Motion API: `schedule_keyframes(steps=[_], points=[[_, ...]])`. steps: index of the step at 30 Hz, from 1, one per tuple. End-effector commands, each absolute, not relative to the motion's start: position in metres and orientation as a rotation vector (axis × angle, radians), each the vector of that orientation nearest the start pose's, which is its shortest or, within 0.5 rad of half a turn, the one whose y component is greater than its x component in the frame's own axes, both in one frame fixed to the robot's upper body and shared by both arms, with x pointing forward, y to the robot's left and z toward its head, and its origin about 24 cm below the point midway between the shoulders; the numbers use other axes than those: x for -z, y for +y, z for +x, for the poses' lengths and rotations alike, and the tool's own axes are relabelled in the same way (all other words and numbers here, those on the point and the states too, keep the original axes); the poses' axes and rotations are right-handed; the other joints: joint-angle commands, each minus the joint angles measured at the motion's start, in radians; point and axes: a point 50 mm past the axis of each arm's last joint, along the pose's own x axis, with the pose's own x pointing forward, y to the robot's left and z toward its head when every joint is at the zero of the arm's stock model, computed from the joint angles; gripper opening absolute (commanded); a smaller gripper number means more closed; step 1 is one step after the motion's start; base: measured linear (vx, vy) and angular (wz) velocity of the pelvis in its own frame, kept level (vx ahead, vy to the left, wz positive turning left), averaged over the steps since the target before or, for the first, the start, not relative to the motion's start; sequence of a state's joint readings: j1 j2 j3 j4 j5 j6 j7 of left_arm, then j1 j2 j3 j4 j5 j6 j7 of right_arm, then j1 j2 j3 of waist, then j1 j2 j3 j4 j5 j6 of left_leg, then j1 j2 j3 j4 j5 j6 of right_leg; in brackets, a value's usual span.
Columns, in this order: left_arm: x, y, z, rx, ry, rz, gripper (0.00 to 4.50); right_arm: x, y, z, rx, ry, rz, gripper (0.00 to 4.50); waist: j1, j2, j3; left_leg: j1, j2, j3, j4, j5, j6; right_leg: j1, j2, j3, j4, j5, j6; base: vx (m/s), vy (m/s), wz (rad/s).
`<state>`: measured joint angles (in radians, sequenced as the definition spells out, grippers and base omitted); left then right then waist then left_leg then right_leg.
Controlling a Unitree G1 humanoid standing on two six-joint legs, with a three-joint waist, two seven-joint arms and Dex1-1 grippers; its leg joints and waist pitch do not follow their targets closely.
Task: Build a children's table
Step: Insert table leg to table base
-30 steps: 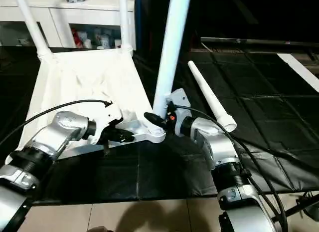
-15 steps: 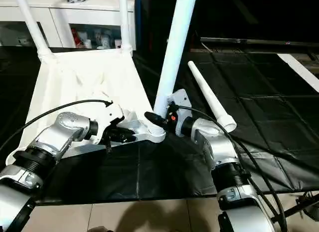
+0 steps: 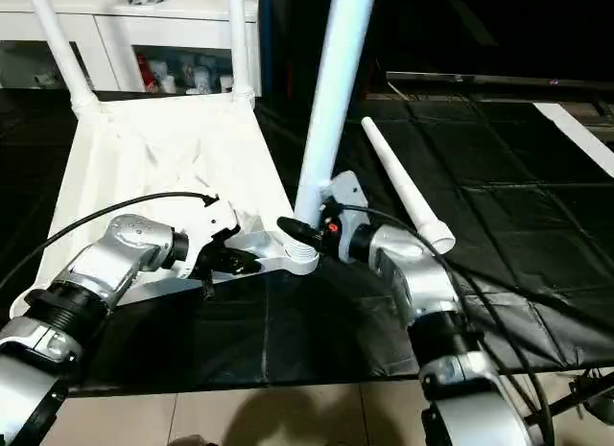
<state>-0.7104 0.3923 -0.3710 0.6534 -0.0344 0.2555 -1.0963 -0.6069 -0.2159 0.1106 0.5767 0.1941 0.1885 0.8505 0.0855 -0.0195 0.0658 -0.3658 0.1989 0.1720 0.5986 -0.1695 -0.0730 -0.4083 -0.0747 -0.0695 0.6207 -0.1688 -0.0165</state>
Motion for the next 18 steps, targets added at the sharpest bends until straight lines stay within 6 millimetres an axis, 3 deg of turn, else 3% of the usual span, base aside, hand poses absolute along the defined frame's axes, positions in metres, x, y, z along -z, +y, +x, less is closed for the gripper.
schedule_keyframes(steps=[1, 5, 13, 14, 15, 17, 18], points=[[-0.064, 0.134, 0.335, 1.211, 0.560, 0.428, 0.00, -0.058, -0.110, 0.338, -0.986, 0.306, -0.033, 1.91, 0.000, 0.001, -0.070, 0.009, 0.027, -0.010, -0.079, -0.293, -0.013, 0.048, -0.072, 0.046, -0.088, -0.359, -0.184, 0.000, 0.000, 0.00], [-0.064, 0.132, 0.335, 1.214, 0.559, 0.428, 0.00, -0.058, -0.110, 0.341, -0.990, 0.320, 0.020, 1.91, 0.001, 0.001, -0.068, 0.011, 0.029, -0.010, -0.080, -0.302, -0.012, 0.046, -0.074, 0.047, -0.093, -0.393, -0.176, 0.000, 0.000, 0.00], [-0.071, 0.139, 0.341, 1.156, 0.550, 0.399, 0.00, -0.048, -0.127, 0.340, -0.934, 0.332, 0.213, 1.91, 0.005, 0.007, -0.071, 0.011, 0.030, -0.009, -0.080, -0.291, -0.011, 0.048, -0.072, 0.046, -0.085, -0.325, -0.205, 0.000, 0.000, 0.00], [-0.071, 0.139, 0.341, 1.156, 0.550, 0.399, 0.00, -0.048, -0.127, 0.340, -0.934, 0.332, 0.213, 1.91, 0.008, 0.019, -0.072, 0.012, 0.030, -0.011, -0.080, -0.294, -0.014, 0.048, -0.073, 0.046, -0.084, -0.319, -0.208, 0.000, 0.000, 0.00], [-0.072, 0.140, 0.342, 1.148, 0.549, 0.393, 0.00, -0.044, -0.129, 0.338, -0.926, 0.333, 0.224, 1.91, 0.008, 0.012, -0.073, 0.012, 0.029, -0.009, -0.080, -0.294, -0.012, 0.050, -0.072, 0.046, -0.085, -0.303, -0.214, 0.000, 0.000, 0.00], [-0.074, 0.142, 0.343, 1.140, 0.547, 0.388, 0.00, -0.035, -0.133, 0.333, -0.898, 0.333, 0.252, 1.91, 0.012, 0.028, -0.074, 0.013, 0.029, -0.011, -0.080, -0.302, -0.016, 0.050, -0.074, 0.045, -0.085, -0.299, -0.215, 0.000, 0.000, 0.00], [-0.074, 0.143, 0.344, 1.138, 0.548, 0.387, 0.00, -0.031, -0.135, 0.330, -0.880, 0.333, 0.264, 1.91, 0.010, 0.026, -0.073, 0.014, 0.030, -0.010, -0.082, -0.316, -0.017, 0.049, -0.072, 0.044, -0.089, -0.295, -0.217, 0.000, 0.000, 0.00]])
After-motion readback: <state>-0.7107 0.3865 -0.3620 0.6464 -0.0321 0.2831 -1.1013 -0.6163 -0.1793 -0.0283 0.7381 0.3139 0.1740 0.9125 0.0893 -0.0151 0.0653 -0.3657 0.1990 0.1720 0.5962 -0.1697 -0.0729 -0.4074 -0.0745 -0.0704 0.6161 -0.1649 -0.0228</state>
